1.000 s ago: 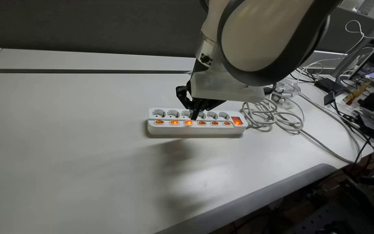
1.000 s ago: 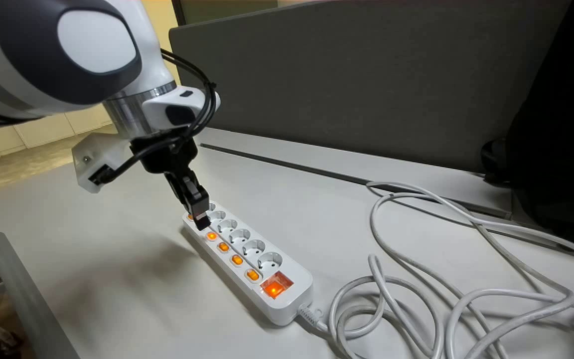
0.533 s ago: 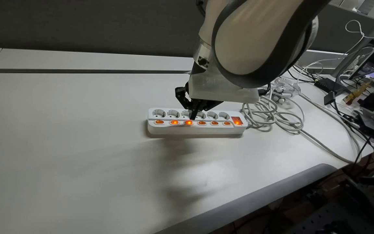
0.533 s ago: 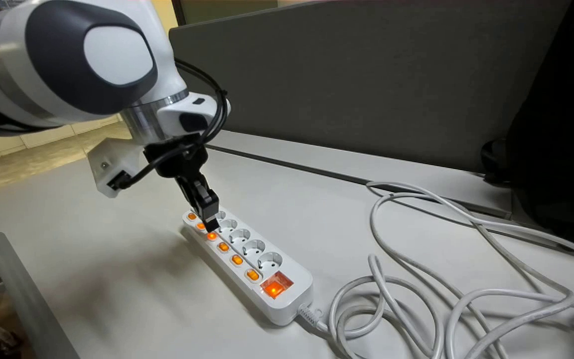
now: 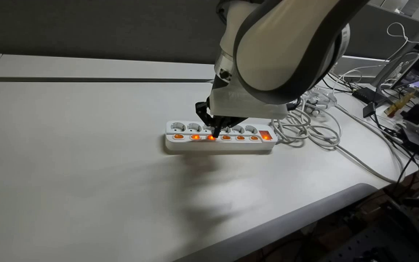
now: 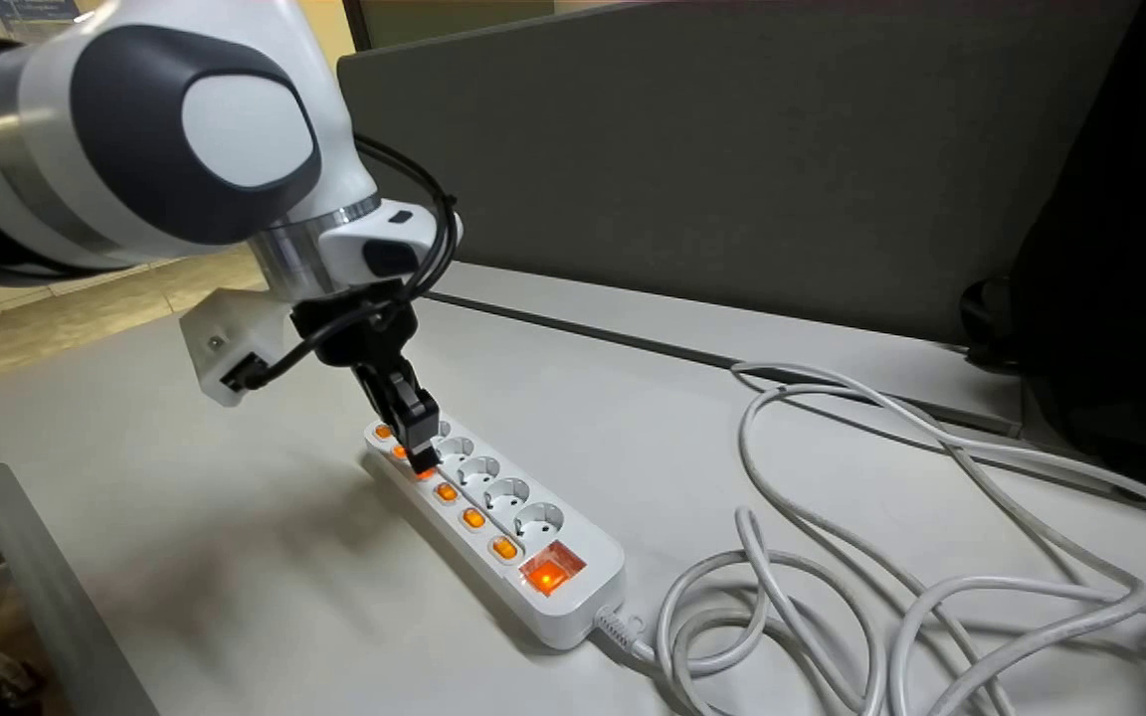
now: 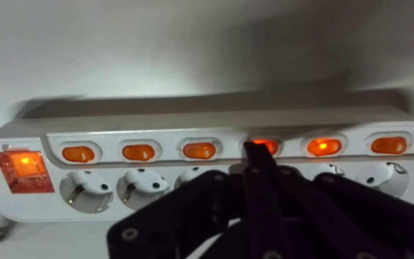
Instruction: Turn off the third switch from the left of the adaptor.
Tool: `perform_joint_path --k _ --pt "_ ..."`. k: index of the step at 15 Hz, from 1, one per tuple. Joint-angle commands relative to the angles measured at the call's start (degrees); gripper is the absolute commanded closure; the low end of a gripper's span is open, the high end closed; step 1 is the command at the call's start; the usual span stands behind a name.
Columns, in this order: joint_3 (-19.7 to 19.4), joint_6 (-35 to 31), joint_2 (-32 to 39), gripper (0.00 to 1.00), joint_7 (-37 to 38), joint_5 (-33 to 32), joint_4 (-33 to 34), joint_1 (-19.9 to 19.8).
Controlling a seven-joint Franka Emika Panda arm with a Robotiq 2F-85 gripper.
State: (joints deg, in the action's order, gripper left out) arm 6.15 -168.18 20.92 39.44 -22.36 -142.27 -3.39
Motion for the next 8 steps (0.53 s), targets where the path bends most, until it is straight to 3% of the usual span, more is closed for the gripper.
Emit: perform_joint_path --k 1,8 --pt "-2.2 -0.4 0.6 1.00 2.6 -1.1 0.7 2.3" --pt "-9.2 -2.7 2.4 1.00 6.1 -2.4 0.7 8.6"
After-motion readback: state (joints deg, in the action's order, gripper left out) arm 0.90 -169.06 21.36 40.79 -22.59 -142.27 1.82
